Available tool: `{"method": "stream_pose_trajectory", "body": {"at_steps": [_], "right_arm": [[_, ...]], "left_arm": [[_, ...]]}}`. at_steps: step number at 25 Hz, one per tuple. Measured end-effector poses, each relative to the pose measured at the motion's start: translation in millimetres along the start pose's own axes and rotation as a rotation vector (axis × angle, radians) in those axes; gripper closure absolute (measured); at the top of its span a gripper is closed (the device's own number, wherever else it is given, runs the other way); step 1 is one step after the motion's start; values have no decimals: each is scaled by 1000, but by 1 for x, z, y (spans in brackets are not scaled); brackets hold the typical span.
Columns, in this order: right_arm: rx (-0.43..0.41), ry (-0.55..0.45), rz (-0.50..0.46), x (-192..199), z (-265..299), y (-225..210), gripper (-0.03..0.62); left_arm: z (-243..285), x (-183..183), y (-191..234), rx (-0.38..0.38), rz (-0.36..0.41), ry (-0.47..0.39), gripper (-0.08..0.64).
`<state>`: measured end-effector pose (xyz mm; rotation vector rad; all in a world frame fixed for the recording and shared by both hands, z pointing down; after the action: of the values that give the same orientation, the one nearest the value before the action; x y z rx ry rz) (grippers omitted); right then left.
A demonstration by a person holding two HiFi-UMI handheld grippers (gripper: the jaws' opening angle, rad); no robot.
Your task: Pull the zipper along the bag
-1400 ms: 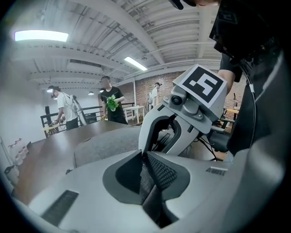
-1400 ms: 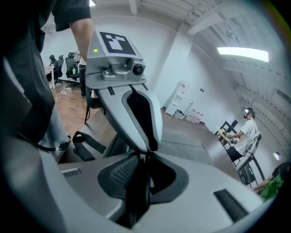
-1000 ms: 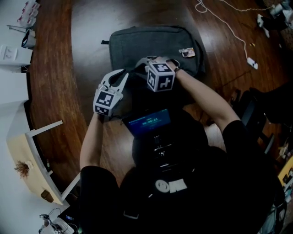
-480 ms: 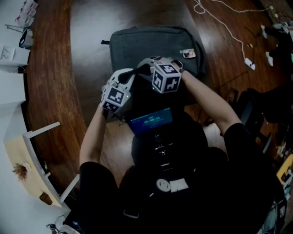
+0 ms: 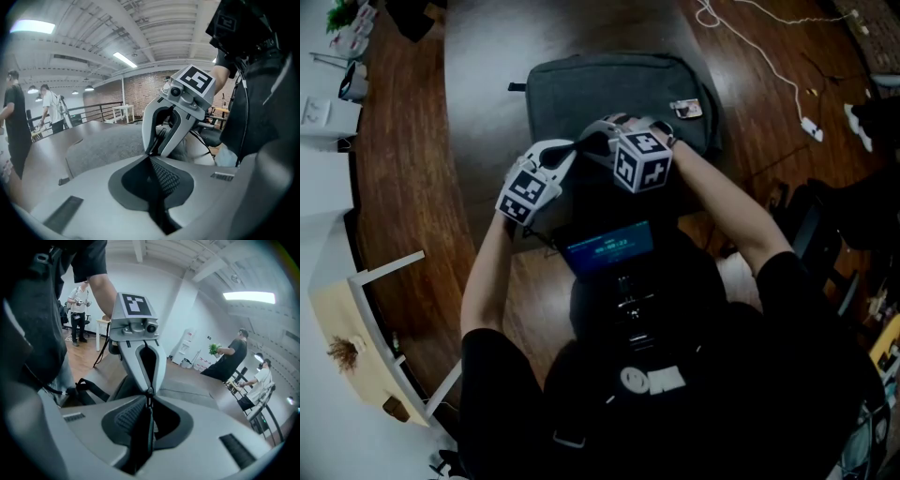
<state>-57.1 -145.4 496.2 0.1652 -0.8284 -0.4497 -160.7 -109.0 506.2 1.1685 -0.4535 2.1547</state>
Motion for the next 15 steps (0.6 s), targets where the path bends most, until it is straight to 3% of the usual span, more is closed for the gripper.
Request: {"method": "stream_pose_trajectory", "body": {"at_steps": [3, 6, 11, 15], "right_arm": [[-34, -29, -16, 4, 1, 2, 509], [-59, 7, -53, 7, 7, 1, 506], [-41, 53, -150, 0, 14, 3, 535], [14, 8, -53, 4, 3, 2, 551]], "left_arm": [[-2, 1, -2, 31, 0, -1, 555], [-1, -4, -3, 42, 19, 1, 555], [-3, -1, -2, 43, -28, -13, 555], [-15, 7, 4, -12, -84, -41, 555]]}}
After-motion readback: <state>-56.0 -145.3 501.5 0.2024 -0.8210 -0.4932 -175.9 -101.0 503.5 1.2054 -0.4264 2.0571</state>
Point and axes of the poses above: the fingertips, and each gripper's own axes: z forward along the fingers, y to its left, x out of its underside, the point moved 8 cm from there along -z, backward along the fingers
